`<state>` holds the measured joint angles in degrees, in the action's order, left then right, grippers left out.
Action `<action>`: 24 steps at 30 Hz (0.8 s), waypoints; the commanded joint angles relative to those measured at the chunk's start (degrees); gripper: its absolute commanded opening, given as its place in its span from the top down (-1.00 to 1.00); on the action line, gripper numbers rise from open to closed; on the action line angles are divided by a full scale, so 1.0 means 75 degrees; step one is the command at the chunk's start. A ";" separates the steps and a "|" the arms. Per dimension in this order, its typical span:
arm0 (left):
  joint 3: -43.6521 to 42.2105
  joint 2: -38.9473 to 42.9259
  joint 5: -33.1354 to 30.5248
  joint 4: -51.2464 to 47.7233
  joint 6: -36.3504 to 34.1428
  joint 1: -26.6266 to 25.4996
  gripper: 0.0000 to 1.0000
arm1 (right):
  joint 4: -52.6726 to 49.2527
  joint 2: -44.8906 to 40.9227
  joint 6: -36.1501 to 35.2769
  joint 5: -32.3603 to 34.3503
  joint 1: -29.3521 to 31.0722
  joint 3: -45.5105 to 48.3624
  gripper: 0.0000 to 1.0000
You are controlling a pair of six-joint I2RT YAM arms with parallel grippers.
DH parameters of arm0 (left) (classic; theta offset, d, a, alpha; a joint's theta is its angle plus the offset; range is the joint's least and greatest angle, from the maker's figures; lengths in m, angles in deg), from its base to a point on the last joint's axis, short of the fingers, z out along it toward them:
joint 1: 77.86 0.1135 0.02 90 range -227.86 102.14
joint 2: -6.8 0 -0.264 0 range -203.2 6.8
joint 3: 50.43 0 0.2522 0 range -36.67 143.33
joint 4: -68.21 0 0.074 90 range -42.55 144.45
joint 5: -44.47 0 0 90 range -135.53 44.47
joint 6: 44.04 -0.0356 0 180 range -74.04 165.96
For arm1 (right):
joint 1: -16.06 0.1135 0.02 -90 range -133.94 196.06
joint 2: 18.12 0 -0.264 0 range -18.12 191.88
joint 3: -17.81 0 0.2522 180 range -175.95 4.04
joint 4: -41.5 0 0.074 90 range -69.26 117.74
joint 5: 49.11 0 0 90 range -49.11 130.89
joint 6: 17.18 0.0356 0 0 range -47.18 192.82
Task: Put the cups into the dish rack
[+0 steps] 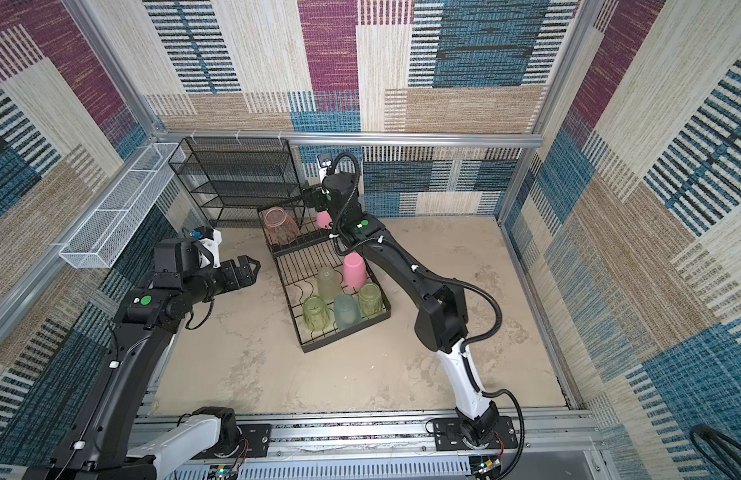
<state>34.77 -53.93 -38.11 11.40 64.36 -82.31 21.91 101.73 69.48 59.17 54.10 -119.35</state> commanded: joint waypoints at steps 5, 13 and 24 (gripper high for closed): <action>-0.0487 0.0608 -0.0740 0.0518 -0.0236 0.0443 -0.98 | 0.1825 -0.4090 0.0023 -0.0195 -0.1082 0.4490 -1.00; -0.1748 0.1448 -0.1272 0.1766 0.0909 0.1400 -0.98 | 0.2878 -0.7690 0.0196 -0.0016 -0.3111 0.9082 -1.00; -0.4176 0.1387 -0.2148 0.4501 0.1220 0.1542 -0.97 | 0.5269 -0.8626 0.1313 0.0094 -0.4625 1.3182 -0.99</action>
<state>6.47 -43.42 -50.68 35.29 73.21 -70.86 51.68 35.64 75.54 59.50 20.22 -23.79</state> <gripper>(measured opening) 0.989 0.998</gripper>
